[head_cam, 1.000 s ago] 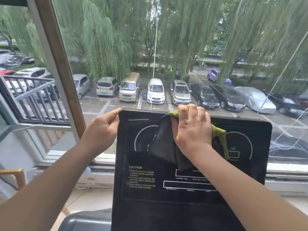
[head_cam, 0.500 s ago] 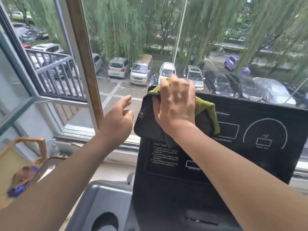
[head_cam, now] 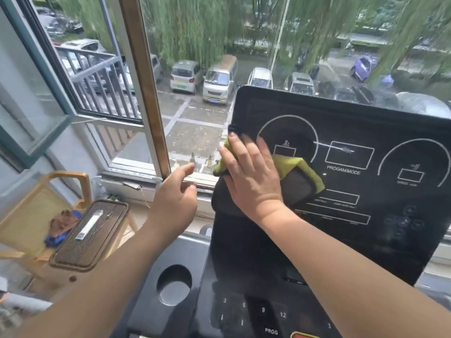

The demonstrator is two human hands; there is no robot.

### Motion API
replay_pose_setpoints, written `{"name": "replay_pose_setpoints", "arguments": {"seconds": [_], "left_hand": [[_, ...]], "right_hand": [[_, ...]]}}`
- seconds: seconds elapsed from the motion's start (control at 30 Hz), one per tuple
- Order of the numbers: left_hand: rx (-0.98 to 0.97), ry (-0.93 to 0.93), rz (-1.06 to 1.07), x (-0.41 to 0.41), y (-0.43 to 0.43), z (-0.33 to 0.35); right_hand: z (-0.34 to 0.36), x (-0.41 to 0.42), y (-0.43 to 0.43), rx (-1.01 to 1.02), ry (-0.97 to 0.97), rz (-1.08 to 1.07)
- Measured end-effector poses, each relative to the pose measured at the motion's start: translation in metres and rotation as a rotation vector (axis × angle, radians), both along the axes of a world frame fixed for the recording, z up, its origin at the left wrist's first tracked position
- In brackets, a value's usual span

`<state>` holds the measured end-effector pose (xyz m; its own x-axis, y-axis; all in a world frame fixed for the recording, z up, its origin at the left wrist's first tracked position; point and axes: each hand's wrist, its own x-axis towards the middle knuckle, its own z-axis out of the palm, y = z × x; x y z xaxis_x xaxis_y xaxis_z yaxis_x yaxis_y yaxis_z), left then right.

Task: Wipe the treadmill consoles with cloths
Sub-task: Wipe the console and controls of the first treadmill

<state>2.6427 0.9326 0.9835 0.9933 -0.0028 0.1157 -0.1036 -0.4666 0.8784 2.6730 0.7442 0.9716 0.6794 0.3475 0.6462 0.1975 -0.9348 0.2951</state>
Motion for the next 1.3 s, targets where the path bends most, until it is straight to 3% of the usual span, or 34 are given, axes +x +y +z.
{"name": "replay_pose_setpoints", "arguments": {"seconds": [0.17,0.3,0.43,0.53,0.6,0.7,0.83,0.9,0.97,1.03,1.13,1.23,1.3], "left_hand": [[0.06,-0.017,0.091,-0.041,-0.006,-0.036],[0.035,0.078,0.086,-0.077,-0.009,-0.067],[0.044,0.176,0.081,-0.104,-0.01,-0.087],[0.046,0.223,0.095,-0.117,-0.008,-0.088],[0.048,0.277,0.063,-0.123,-0.008,-0.087],[-0.034,0.335,-0.065,-0.134,-0.016,-0.079],[-0.338,0.313,-0.177,-0.13,-0.042,-0.052],[-0.491,0.33,-0.161,-0.121,-0.058,-0.031],[-0.541,0.302,-0.113,-0.108,-0.073,-0.016],[-0.596,0.276,-0.079,-0.101,-0.085,-0.009],[-0.67,0.305,-0.033,-0.096,-0.1,0.0],[-0.625,0.23,0.038,-0.089,-0.112,0.013],[-0.56,0.068,0.158,-0.079,-0.116,0.028]], "right_hand": [[-0.057,-0.032,0.003,-0.005,0.053,0.07],[-0.097,-0.067,0.006,-0.138,0.21,0.09],[-0.106,-0.08,0.01,-0.236,0.336,0.072],[-0.098,-0.086,0.016,-0.151,0.423,0.146],[-0.088,-0.094,0.02,0.06,0.486,0.215],[-0.06,-0.105,0.027,0.536,0.525,0.224],[0.001,-0.111,0.028,1.381,0.497,0.087],[0.027,-0.115,0.025,1.835,0.585,0.03],[0.044,-0.121,0.021,2.083,0.745,-0.019],[0.056,-0.128,0.013,2.128,0.921,-0.052],[0.07,-0.136,-0.012,2.02,1.081,-0.042],[0.075,-0.148,-0.046,1.549,0.737,-0.064],[0.073,-0.155,-0.068,1.398,0.516,-0.132]]}}
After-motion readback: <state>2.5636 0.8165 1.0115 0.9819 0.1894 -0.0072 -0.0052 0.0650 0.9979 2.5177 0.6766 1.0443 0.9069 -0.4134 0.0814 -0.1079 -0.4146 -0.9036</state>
